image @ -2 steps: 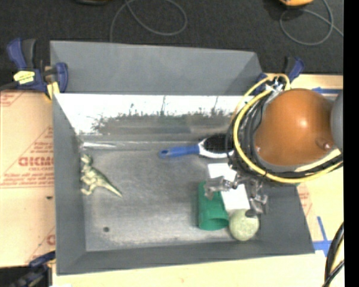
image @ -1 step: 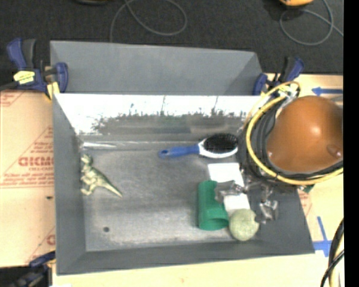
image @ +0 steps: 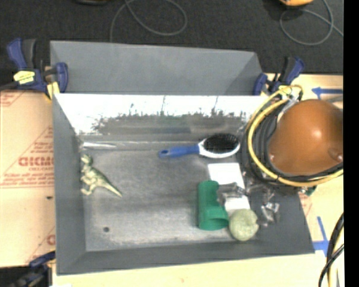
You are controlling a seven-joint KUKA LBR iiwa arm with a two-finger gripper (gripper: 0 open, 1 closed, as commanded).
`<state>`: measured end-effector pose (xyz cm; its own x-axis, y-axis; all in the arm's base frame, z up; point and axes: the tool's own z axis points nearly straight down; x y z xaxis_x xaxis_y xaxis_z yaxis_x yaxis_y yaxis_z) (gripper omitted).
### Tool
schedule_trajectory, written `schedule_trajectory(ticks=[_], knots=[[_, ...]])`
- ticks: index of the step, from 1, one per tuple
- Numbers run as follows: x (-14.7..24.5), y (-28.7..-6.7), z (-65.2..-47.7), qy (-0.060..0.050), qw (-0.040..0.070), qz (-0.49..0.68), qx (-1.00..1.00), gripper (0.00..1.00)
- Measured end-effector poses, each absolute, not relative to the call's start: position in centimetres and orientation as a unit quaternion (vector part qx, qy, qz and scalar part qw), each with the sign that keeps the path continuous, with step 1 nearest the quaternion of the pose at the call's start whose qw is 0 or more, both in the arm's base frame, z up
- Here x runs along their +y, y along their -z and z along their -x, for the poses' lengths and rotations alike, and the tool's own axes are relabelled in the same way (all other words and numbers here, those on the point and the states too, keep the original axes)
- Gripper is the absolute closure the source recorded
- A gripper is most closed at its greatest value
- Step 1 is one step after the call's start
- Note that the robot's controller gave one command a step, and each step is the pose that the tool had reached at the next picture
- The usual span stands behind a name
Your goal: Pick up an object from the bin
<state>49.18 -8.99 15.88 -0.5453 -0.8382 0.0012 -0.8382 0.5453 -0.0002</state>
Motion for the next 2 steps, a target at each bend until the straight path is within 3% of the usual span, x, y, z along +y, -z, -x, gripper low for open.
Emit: schedule_trajectory(ticks=[1, 2], knots=[[-8.6, -13.2, -50.5, 0.0, 0.0, -0.481, -0.877, 0.0], [-3.8, -12.7, -50.3, 0.0, 0.0, -0.479, -0.878, 0.0]])
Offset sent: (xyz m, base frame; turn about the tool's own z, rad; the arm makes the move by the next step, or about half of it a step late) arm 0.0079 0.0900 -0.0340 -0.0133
